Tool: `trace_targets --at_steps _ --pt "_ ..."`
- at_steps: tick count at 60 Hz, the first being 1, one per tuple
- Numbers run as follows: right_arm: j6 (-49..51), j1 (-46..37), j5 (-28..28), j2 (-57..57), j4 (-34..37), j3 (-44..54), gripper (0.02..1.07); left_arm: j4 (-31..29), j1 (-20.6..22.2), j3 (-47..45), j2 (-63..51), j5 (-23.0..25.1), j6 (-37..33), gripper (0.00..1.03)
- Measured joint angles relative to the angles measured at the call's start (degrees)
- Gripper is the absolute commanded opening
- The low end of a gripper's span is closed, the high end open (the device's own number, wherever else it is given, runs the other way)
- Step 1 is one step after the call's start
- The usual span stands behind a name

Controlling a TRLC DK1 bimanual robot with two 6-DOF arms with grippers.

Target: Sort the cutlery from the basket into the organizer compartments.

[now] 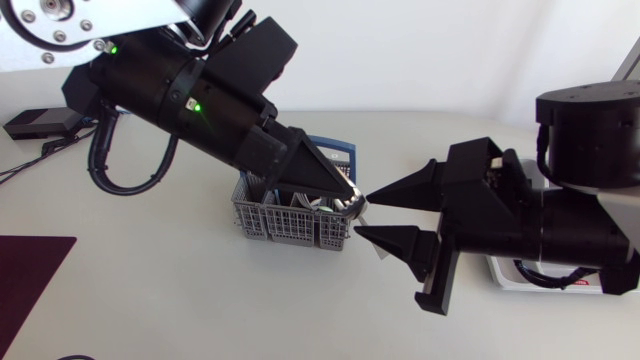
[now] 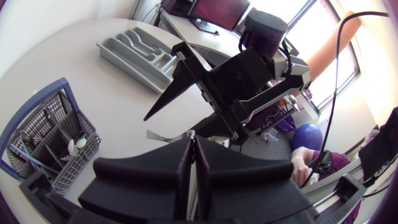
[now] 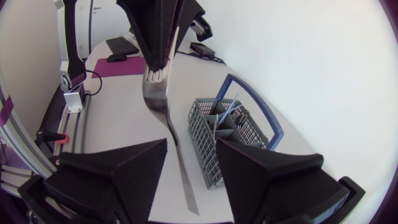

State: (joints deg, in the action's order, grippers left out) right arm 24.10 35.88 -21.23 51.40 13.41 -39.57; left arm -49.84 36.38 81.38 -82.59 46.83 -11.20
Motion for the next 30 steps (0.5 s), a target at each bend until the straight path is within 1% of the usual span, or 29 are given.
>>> trace_targets --at_steps 4,9,12,20,30 --pt "0.0 0.0 -0.1 0.0 0.0 0.2 0.35 0.0 -0.2 0.0 0.0 0.4 0.0 0.04" --pt "0.0 0.0 -0.2 0.0 0.0 0.6 0.35 0.0 -0.2 0.0 0.0 0.7 0.0 0.04" --pt "0.0 0.0 -0.5 0.0 0.0 0.9 0.31 0.0 -0.3 0.0 -0.1 0.7 0.0 0.04" --pt "0.0 0.1 -1.4 0.0 0.0 1.1 0.25 0.0 -0.3 0.1 -0.4 0.7 0.0 0.04" --pt "0.0 0.1 -1.7 0.0 0.0 1.1 0.21 0.0 -0.3 0.1 -0.7 0.8 0.0 0.04"
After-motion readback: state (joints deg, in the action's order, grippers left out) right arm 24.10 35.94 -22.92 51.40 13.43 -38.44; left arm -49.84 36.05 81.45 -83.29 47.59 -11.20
